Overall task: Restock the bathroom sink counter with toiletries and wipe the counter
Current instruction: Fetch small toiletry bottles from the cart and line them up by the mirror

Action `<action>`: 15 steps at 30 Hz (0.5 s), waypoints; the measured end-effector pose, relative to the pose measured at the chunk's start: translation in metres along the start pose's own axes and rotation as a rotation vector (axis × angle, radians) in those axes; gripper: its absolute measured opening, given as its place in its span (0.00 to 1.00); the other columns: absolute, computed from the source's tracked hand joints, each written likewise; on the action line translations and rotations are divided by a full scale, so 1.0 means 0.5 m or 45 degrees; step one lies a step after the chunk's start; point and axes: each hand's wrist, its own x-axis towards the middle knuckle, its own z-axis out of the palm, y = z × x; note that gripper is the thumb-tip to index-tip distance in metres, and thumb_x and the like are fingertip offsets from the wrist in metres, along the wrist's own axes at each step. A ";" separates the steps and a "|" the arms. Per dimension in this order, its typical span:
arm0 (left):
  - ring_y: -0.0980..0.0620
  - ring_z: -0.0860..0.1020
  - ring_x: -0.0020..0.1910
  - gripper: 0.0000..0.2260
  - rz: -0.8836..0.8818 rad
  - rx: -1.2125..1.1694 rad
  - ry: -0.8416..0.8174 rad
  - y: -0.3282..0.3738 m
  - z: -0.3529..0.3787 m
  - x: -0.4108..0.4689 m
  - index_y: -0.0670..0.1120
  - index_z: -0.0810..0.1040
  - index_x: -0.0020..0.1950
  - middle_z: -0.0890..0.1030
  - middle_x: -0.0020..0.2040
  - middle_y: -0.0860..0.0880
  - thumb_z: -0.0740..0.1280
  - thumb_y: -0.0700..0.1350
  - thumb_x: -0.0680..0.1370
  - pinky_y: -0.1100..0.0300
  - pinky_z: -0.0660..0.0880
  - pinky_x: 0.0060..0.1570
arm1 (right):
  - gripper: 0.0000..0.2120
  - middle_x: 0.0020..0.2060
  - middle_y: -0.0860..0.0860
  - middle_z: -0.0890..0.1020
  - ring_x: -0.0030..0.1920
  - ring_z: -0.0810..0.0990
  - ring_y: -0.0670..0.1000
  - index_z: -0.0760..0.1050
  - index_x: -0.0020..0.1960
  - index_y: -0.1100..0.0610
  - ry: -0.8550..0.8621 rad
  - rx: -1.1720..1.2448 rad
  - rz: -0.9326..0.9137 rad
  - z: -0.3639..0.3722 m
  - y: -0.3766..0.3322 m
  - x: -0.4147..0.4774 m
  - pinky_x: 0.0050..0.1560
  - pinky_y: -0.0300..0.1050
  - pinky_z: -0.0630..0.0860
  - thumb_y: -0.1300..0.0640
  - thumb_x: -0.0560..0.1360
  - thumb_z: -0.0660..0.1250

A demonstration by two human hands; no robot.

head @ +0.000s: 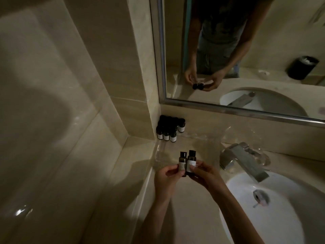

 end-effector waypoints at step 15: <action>0.58 0.83 0.41 0.13 0.172 0.188 0.096 -0.034 0.087 0.232 0.50 0.81 0.44 0.84 0.41 0.54 0.74 0.33 0.70 0.66 0.77 0.44 | 0.11 0.49 0.56 0.84 0.50 0.83 0.53 0.77 0.55 0.58 0.026 -0.053 -0.138 -0.031 -0.024 0.220 0.50 0.41 0.79 0.65 0.73 0.70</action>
